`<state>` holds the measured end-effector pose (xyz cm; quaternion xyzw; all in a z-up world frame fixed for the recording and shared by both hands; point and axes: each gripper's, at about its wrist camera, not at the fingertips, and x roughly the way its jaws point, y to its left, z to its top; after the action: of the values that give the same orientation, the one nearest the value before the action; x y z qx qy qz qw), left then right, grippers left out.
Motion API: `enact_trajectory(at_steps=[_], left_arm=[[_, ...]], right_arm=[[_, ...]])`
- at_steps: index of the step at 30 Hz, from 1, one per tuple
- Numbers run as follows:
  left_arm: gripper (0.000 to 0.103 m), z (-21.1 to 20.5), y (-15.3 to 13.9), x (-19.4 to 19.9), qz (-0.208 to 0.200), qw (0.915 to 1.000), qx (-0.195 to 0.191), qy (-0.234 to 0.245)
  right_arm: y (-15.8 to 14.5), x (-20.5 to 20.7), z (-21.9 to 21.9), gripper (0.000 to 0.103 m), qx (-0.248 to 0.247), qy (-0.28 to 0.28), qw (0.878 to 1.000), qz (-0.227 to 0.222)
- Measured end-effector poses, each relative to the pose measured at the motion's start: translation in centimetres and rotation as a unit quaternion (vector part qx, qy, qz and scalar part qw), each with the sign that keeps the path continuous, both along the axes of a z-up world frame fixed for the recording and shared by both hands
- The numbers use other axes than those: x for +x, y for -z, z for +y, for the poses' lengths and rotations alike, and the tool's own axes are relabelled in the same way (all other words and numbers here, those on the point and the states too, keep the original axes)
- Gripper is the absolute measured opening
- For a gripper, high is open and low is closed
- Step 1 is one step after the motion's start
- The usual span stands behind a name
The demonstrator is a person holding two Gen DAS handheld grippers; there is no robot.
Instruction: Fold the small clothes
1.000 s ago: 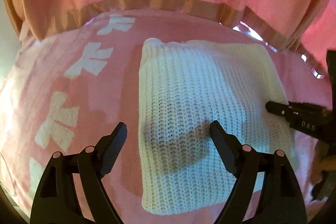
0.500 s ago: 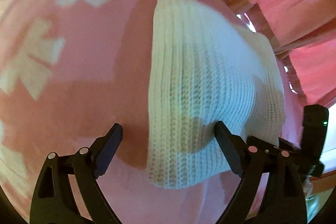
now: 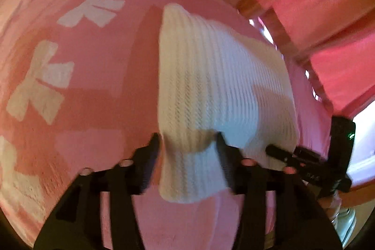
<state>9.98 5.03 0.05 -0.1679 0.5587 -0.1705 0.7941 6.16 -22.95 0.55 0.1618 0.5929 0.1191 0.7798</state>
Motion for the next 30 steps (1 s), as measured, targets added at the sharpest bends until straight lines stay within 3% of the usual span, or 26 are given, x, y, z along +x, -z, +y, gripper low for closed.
enact_trajectory(at_steps=[1, 3, 4, 6, 9, 11, 12, 13, 14, 16, 20, 25, 27, 30], left_arm=[[0.074, 0.5, -0.4, 0.3, -0.004, 0.9999, -0.008, -0.006], [0.086, 0.8, -0.7, 1.4, -0.01, 0.9992, -0.036, -0.013], [0.087, 0.6, -0.6, 1.9, -0.01, 0.9989, -0.043, -0.014], [0.089, -0.3, 0.1, 3.4, -0.006, 0.9992, -0.038, -0.015], [0.089, -2.0, 2.9, 5.2, 0.031, 0.9994, -0.013, -0.011], [0.089, -2.3, 4.2, 5.7, 0.052, 0.998, -0.032, -0.017], [0.086, -2.3, 4.5, 5.8, 0.058, 0.9969, -0.047, -0.022], [0.074, -2.4, 4.3, 5.8, 0.056, 0.9967, -0.054, -0.021], [0.063, -2.7, 3.8, 5.8, 0.053, 0.9971, -0.054, -0.015], [0.05, -3.3, 2.0, 5.6, 0.026, 0.9984, -0.049, -0.002], [0.046, -4.3, -3.0, 4.3, -0.047, 0.9975, -0.046, 0.026], [0.048, -2.7, -9.5, 2.4, -0.127, 0.9887, -0.072, 0.034], [0.055, -2.0, -10.0, 2.3, -0.136, 0.988, -0.066, 0.029], [0.066, -1.5, -7.0, 3.4, -0.119, 0.9928, -0.011, -0.002]], right_arm=[[-0.5, 0.4, -0.6, 0.061, 0.017, 0.011, 1.0, -0.008], [-1.5, 1.2, -1.4, 0.074, 0.029, 0.033, 0.999, -0.032], [-1.7, 1.8, -1.6, 0.079, 0.032, 0.043, 0.998, -0.041], [-1.0, 3.2, -1.7, 0.079, 0.054, 0.053, 0.997, -0.035], [2.0, 5.4, -1.5, 0.08, 0.081, 0.068, 0.994, 0.01], [3.1, 5.5, -1.3, 0.078, 0.085, 0.074, 0.994, 0.01], [2.9, 5.5, -1.1, 0.059, 0.086, 0.073, 0.994, 0.003], [2.6, 5.5, -0.9, 0.039, 0.1, 0.063, 0.993, -0.002], [2.1, 5.4, -1.0, 0.037, 0.11, 0.063, 0.992, -0.007], [0.6, 5.0, -0.5, 0.031, 0.089, 0.054, 0.994, -0.031], [-5.6, 3.6, -0.3, 0.03, 0.067, 0.044, 0.99, -0.119], [-12.0, 2.0, 0.0, 0.032, 0.058, 0.037, 0.975, -0.21], [-12.1, 2.0, 0.1, 0.037, 0.059, 0.032, 0.975, -0.211], [-8.0, 3.7, 0.3, 0.046, 0.028, 0.028, 0.986, -0.163]])
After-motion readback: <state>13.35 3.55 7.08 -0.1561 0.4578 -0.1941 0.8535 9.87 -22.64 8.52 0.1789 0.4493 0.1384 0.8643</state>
